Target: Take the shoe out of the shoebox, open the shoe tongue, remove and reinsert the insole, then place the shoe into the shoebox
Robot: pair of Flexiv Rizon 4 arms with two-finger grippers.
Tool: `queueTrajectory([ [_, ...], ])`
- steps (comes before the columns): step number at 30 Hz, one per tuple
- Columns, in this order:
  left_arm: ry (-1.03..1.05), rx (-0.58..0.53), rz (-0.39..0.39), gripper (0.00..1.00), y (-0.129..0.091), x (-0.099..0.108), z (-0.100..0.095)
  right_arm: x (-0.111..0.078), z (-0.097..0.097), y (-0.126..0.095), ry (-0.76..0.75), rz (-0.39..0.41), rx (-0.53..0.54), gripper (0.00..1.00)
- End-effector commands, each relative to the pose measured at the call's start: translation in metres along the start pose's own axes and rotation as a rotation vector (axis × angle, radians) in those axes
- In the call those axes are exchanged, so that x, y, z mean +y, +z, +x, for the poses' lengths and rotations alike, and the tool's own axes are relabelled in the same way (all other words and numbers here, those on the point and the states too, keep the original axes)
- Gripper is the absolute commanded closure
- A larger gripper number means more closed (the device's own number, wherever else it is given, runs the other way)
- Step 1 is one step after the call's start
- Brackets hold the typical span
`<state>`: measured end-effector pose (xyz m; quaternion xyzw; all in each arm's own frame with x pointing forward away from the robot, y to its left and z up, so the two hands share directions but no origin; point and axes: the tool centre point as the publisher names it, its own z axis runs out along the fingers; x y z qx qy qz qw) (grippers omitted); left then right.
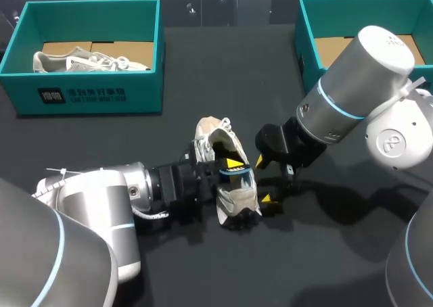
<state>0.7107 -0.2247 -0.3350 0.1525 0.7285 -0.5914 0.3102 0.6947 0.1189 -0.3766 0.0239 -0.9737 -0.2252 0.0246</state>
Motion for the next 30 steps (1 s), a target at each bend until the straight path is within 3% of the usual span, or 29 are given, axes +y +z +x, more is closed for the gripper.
queueTrajectory([
  [1, -0.008, -0.008, 0.0, 0.76, -0.006, -0.011, -0.001, 0.0, 0.001, 0.001, 0.0, 0.001, -0.001, 0.0],
  [12, -0.045, -0.034, 0.013, 0.63, -0.025, -0.042, -0.004, 0.0, 0.001, 0.001, 0.0, 0.001, -0.001, 0.0],
  [15, -0.051, -0.029, 0.014, 0.73, -0.025, -0.043, -0.002, 0.0, 0.001, 0.001, 0.0, 0.001, -0.001, 0.0],
  [16, -0.051, -0.022, 0.015, 0.83, -0.024, -0.042, 0.0, 0.0, 0.001, 0.001, 0.0, 0.001, -0.001, 0.0],
  [17, -0.05, -0.015, 0.016, 1.0, -0.022, -0.042, 0.001, 0.0, 0.001, 0.001, 0.0, 0.001, -0.001, 0.0],
  [22, -0.014, 0.016, 0.015, 1.0, -0.011, -0.037, 0.006, 0.0, 0.001, 0.001, 0.0, 0.001, -0.001, 0.0],
  [30, 0.035, 0.024, -0.058, 1.0, -0.003, -0.006, 0.004, 0.0, 0.001, 0.001, 0.0, 0.001, -0.001, 0.0],
])
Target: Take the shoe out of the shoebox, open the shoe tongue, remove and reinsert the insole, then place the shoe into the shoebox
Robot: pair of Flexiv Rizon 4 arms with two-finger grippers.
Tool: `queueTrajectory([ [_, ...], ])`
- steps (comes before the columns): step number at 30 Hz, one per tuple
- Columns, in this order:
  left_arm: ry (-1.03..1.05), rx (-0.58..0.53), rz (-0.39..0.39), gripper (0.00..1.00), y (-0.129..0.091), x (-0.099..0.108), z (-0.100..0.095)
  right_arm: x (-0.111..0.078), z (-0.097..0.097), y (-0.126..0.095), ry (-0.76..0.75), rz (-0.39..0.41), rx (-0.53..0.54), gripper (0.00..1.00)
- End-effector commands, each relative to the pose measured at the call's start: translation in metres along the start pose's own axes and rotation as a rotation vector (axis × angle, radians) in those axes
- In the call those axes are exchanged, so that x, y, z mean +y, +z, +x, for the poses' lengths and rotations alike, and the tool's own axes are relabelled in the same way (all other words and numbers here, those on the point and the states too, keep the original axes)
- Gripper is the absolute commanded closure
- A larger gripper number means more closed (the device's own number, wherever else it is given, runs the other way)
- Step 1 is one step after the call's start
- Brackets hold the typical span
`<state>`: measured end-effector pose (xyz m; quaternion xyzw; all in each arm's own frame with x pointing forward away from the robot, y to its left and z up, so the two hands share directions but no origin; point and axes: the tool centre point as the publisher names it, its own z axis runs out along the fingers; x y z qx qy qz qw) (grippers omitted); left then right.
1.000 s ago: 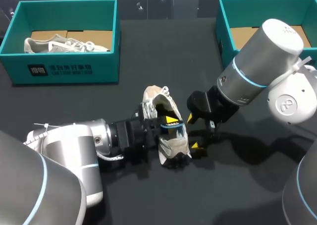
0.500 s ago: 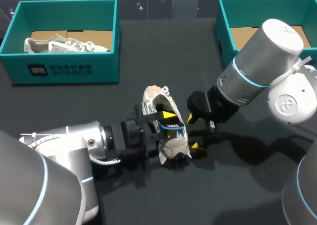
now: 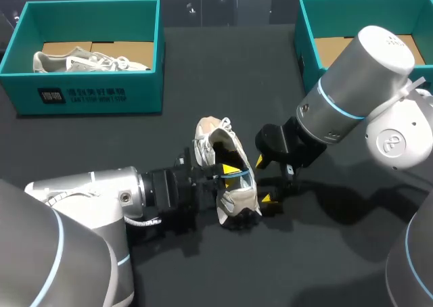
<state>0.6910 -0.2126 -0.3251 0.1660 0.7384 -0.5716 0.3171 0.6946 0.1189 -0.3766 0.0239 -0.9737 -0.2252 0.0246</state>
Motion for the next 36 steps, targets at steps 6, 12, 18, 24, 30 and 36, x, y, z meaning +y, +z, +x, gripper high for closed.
queueTrajectory([
  [6, -0.024, 0.007, -0.049, 1.0, 0.013, 0.017, -0.007, 0.0, 0.001, 0.001, 0.0, 0.001, -0.001, 0.0],
  [12, -0.04, 0.029, -0.029, 0.81, 0.001, -0.001, -0.008, 0.0, 0.001, 0.001, 0.0, 0.001, -0.001, 0.0],
  [18, -0.062, 0.042, -0.011, 0.69, -0.013, -0.02, -0.01, 0.0, 0.001, 0.001, 0.0, 0.001, -0.001, 0.0],
  [24, -0.084, 0.074, -0.016, 0.73, -0.017, -0.025, -0.008, 0.0, 0.001, 0.001, 0.0, 0.001, -0.001, 0.0],
  [30, -0.088, 0.117, -0.03, 1.0, -0.002, -0.015, 0.0, 0.0, 0.001, 0.001, 0.0, 0.001, -0.001, 0.0],
  [36, -0.051, 0.146, -0.089, 1.0, 0.01, 0.003, 0.004, 0.0, 0.001, 0.001, 0.0, 0.001, -0.001, 0.0],
])
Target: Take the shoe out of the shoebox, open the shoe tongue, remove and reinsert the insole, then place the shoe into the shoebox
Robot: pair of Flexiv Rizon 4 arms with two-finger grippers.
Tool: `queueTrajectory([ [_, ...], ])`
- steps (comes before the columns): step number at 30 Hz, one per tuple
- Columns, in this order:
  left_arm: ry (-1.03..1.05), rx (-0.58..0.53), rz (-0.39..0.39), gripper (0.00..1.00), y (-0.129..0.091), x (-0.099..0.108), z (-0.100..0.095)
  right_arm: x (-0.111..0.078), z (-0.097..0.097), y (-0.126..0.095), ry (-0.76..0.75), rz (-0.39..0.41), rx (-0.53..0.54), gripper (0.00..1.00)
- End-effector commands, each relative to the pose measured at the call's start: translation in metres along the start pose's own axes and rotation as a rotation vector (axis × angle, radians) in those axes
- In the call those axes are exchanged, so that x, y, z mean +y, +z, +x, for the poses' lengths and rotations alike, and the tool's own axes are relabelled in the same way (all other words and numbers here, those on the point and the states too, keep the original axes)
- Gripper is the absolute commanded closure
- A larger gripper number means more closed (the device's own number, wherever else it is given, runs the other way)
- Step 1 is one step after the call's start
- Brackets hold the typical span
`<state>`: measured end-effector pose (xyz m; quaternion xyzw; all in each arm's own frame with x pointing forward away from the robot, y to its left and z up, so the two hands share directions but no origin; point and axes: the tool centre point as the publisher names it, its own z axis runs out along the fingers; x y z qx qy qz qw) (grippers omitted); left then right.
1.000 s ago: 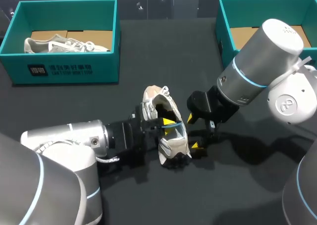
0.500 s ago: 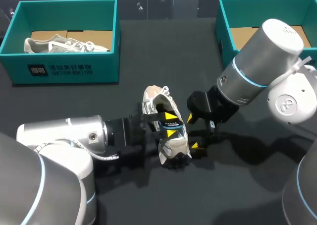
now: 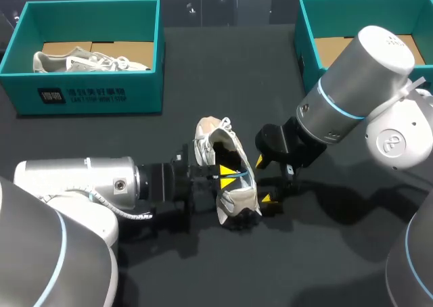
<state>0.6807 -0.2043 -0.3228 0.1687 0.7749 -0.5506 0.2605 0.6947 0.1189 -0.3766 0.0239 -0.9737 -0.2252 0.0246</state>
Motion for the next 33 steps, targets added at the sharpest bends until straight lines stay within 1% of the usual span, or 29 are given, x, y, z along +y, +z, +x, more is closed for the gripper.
queueTrajectory([
  [1, 0.013, 0.032, -0.051, 1.0, 0.022, 0.011, -0.004, 0.0, 0.001, 0.001, 0.0, 0.001, -0.001, 0.0],
  [4, -0.008, 0.043, -0.07, 1.0, 0.023, 0.019, -0.005, 0.0, 0.001, 0.001, 0.0, 0.001, -0.001, 0.0],
  [5, -0.033, 0.045, -0.06, 1.0, 0.023, 0.019, -0.005, 0.0, 0.001, 0.001, 0.0, 0.001, -0.001, 0.0],
  [8, -0.053, 0.055, -0.038, 1.0, 0.017, 0.013, -0.005, 0.0, 0.001, 0.001, 0.0, 0.001, -0.001, 0.0],
  [9, -0.061, 0.062, -0.029, 0.98, 0.015, 0.009, -0.004, 0.0, 0.001, 0.001, 0.0, 0.001, -0.001, 0.0],
  [10, -0.056, 0.068, -0.029, 0.88, 0.013, 0.006, -0.003, 0.0, 0.001, 0.001, 0.0, 0.001, -0.001, 0.0],
  [11, -0.054, 0.075, -0.026, 0.82, 0.011, 0.003, -0.003, 0.0, 0.001, 0.001, 0.0, 0.001, -0.001, 0.0],
  [13, -0.068, 0.087, -0.012, 0.75, 0.006, -0.003, -0.002, 0.0, 0.001, 0.001, 0.0, 0.001, -0.001, 0.0],
  [16, -0.071, 0.106, -0.007, 0.71, -0.001, -0.009, 0.0, 0.0, 0.001, 0.001, 0.0, 0.001, -0.001, 0.0],
  [20, -0.073, 0.135, -0.011, 0.7, -0.009, -0.014, 0.001, 0.0, 0.001, 0.001, 0.0, 0.001, -0.001, 0.0],
  [27, -0.06, 0.204, -0.037, 0.7, -0.017, -0.015, 0.003, 0.0, 0.001, 0.001, 0.0, 0.001, -0.001, 0.0],
  [29, -0.056, 0.229, -0.045, 0.7, -0.022, -0.013, 0.003, -0.007, 0.002, -0.009, 0.002, 0.0, -0.007, 0.0],
  [33, -0.05, 0.281, -0.056, 0.69, -0.032, -0.012, 0.003, -0.028, 0.007, -0.03, 0.017, 0.016, -0.003, 0.0],
])
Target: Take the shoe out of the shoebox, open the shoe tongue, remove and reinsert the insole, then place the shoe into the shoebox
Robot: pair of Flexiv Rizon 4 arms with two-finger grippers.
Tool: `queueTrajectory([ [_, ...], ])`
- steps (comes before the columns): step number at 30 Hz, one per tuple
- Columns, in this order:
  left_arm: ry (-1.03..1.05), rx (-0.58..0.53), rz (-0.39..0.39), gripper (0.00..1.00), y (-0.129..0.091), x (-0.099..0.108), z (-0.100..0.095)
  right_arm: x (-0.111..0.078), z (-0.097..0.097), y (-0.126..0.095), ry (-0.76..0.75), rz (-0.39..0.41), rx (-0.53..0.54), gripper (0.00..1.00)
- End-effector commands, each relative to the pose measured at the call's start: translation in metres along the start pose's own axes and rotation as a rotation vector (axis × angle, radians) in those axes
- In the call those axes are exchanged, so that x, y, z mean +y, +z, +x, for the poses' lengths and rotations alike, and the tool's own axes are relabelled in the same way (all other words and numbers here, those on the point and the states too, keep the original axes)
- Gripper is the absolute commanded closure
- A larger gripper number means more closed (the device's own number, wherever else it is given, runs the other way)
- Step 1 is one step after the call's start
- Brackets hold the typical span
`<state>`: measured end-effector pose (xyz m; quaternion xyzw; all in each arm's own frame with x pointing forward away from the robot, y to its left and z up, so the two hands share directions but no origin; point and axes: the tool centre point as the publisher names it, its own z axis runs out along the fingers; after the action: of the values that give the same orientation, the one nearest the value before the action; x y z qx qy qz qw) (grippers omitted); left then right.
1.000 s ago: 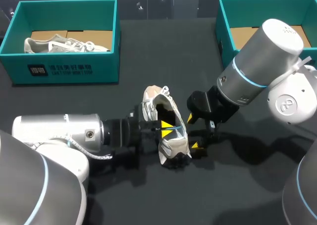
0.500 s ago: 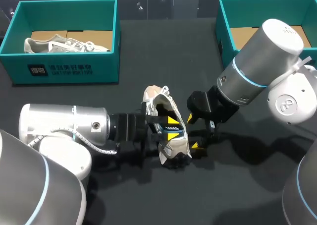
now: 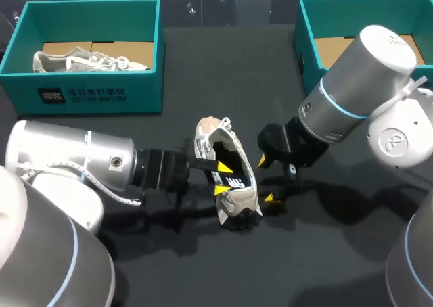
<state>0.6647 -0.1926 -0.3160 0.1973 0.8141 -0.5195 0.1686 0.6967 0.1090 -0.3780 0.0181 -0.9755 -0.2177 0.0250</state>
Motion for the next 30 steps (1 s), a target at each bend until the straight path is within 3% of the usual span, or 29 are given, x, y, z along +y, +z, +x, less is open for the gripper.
queueTrajectory([
  [1, 0.004, 0.089, -0.014, 0.69, -0.02, -0.002, -0.002, -0.024, 0.009, -0.032, 0.004, 0.0, -0.001, 0.0],
  [9, 0.023, 0.208, -0.032, 0.69, -0.045, -0.003, -0.005, -0.061, 0.015, -0.066, 0.038, 0.012, -0.01, 0.0],
  [16, 0.043, 0.312, -0.049, 0.71, -0.065, -0.003, -0.011, -0.076, 0.02, -0.083, 0.039, 0.0, 0.007, 0.0],
  [17, 0.047, 0.327, -0.052, 0.74, -0.068, -0.003, -0.013, -0.076, 0.02, -0.083, 0.039, 0.0, 0.007, 0.0],
  [20, 0.076, 0.4, -0.066, 0.97, -0.077, -0.004, -0.019, -0.076, 0.02, -0.083, 0.039, 0.0, 0.007, 0.0],
  [21, 0.1, 0.45, -0.086, 1.0, -0.081, -0.004, -0.022, -0.076, 0.02, -0.083, 0.039, 0.0, 0.007, 0.0],
  [23, 0.131, 0.543, -0.094, 1.0, -0.088, -0.004, -0.027, -0.076, 0.02, -0.083, 0.039, 0.0, 0.007, 0.0],
  [30, 0.131, 0.543, -0.094, 1.0, -0.088, -0.004, -0.027, -0.076, 0.02, -0.083, 0.039, 0.0, 0.007, 0.0],
])
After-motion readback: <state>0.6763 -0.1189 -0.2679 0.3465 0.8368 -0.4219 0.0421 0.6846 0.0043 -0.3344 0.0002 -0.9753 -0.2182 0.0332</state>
